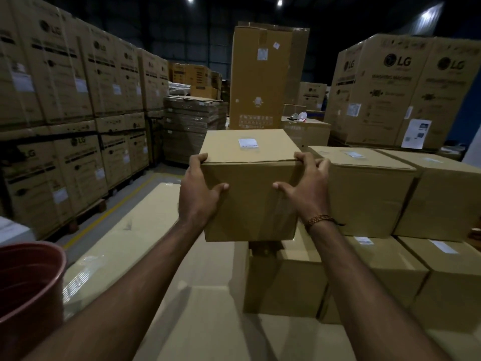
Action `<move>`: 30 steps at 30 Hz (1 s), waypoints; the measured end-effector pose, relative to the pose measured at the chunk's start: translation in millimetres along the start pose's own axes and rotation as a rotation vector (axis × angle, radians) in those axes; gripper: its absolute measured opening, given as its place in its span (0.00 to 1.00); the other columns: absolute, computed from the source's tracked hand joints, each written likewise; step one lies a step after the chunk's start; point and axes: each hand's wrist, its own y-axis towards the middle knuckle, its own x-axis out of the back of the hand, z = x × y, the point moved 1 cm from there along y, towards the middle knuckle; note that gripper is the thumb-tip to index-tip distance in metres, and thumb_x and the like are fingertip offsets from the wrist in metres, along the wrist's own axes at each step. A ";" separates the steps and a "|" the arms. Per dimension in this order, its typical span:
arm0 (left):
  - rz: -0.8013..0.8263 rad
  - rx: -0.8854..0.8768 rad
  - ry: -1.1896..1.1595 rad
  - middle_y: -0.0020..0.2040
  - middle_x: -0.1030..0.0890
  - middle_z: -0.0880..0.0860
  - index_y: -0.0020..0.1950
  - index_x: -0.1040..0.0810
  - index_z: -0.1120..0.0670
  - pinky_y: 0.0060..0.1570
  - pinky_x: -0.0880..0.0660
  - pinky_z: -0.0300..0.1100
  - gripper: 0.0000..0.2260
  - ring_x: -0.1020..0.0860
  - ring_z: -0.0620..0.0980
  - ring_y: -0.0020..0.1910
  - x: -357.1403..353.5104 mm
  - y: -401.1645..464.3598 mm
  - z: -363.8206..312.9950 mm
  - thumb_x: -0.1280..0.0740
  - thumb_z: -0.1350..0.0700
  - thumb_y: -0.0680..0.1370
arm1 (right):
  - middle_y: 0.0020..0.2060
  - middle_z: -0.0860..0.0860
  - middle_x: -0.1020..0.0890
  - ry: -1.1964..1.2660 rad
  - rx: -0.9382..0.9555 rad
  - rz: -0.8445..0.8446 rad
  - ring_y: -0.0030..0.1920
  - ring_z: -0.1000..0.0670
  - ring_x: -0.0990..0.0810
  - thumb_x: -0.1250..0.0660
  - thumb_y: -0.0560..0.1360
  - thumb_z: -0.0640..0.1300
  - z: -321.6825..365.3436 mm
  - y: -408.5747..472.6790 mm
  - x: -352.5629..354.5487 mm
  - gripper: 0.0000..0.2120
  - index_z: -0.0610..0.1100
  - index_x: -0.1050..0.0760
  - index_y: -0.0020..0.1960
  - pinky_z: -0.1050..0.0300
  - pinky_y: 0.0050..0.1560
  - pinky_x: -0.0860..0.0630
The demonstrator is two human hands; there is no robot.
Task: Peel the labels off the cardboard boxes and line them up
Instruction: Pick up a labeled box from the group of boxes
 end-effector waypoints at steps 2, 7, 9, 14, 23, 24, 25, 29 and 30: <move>-0.028 -0.003 0.010 0.71 0.24 0.53 0.76 0.35 0.45 0.62 0.20 0.54 0.39 0.24 0.54 0.68 21.1 -7.0 3.5 0.18 0.53 0.71 | 0.67 0.48 0.32 0.006 0.032 0.007 0.63 0.52 0.28 0.13 0.66 0.46 15.1 -12.3 1.4 0.39 0.52 0.27 0.72 0.51 0.66 0.21; -0.081 -0.015 -0.015 0.69 0.21 0.49 0.74 0.31 0.46 0.63 0.20 0.50 0.38 0.22 0.48 0.64 77.5 -27.5 18.5 0.16 0.54 0.69 | 0.63 0.49 0.31 0.045 0.102 0.024 0.61 0.50 0.25 0.13 0.65 0.48 45.9 -47.9 -5.0 0.39 0.52 0.26 0.72 0.57 0.64 0.23; -0.105 -0.013 -0.009 0.70 0.22 0.48 0.74 0.30 0.47 0.64 0.21 0.48 0.38 0.24 0.44 0.64 97.8 -39.1 22.9 0.16 0.55 0.69 | 0.63 0.50 0.31 0.063 0.112 0.032 0.60 0.52 0.26 0.13 0.66 0.48 57.3 -64.6 -8.5 0.39 0.52 0.26 0.72 0.62 0.63 0.25; -0.146 0.006 0.013 0.70 0.23 0.46 0.74 0.30 0.47 0.66 0.22 0.48 0.38 0.26 0.42 0.65 140.1 -68.5 24.3 0.16 0.55 0.68 | 0.63 0.51 0.31 0.105 0.157 0.045 0.58 0.55 0.28 0.13 0.65 0.49 79.9 -99.7 -8.9 0.40 0.51 0.26 0.72 0.62 0.64 0.25; -0.164 0.033 0.094 0.65 0.25 0.40 0.72 0.28 0.47 0.63 0.21 0.47 0.38 0.24 0.43 0.61 187.3 -130.0 34.1 0.15 0.56 0.66 | 0.64 0.48 0.29 0.147 0.164 0.129 0.60 0.53 0.27 0.13 0.67 0.49 87.4 -165.3 0.5 0.37 0.50 0.25 0.71 0.63 0.62 0.26; -0.159 0.038 0.109 0.65 0.24 0.41 0.72 0.28 0.46 0.62 0.21 0.47 0.38 0.23 0.44 0.61 190.1 -137.6 37.9 0.15 0.55 0.66 | 0.64 0.48 0.29 0.149 0.155 0.139 0.60 0.53 0.27 0.13 0.67 0.49 85.1 -174.5 0.2 0.37 0.50 0.25 0.71 0.63 0.61 0.26; -0.155 0.041 0.121 0.66 0.22 0.43 0.72 0.28 0.47 0.62 0.21 0.47 0.38 0.23 0.44 0.61 192.3 -145.3 42.2 0.15 0.55 0.66 | 0.65 0.48 0.29 0.150 0.147 0.150 0.60 0.53 0.27 0.13 0.67 0.49 82.3 -183.2 -0.6 0.37 0.51 0.25 0.71 0.64 0.61 0.26; -0.128 0.060 0.135 0.67 0.21 0.46 0.72 0.28 0.46 0.62 0.21 0.51 0.37 0.21 0.47 0.62 196.2 -180.0 65.5 0.15 0.53 0.66 | 0.63 0.50 0.30 0.138 0.108 0.201 0.58 0.55 0.27 0.14 0.67 0.49 70.1 -220.1 -2.7 0.35 0.51 0.24 0.70 0.65 0.57 0.27; -0.118 0.077 0.136 0.66 0.20 0.46 0.72 0.28 0.45 0.62 0.21 0.51 0.38 0.21 0.47 0.62 197.0 -189.0 72.4 0.15 0.53 0.66 | 0.63 0.50 0.30 0.132 0.100 0.208 0.57 0.55 0.28 0.13 0.67 0.49 67.4 -230.1 -3.5 0.35 0.51 0.24 0.70 0.67 0.57 0.28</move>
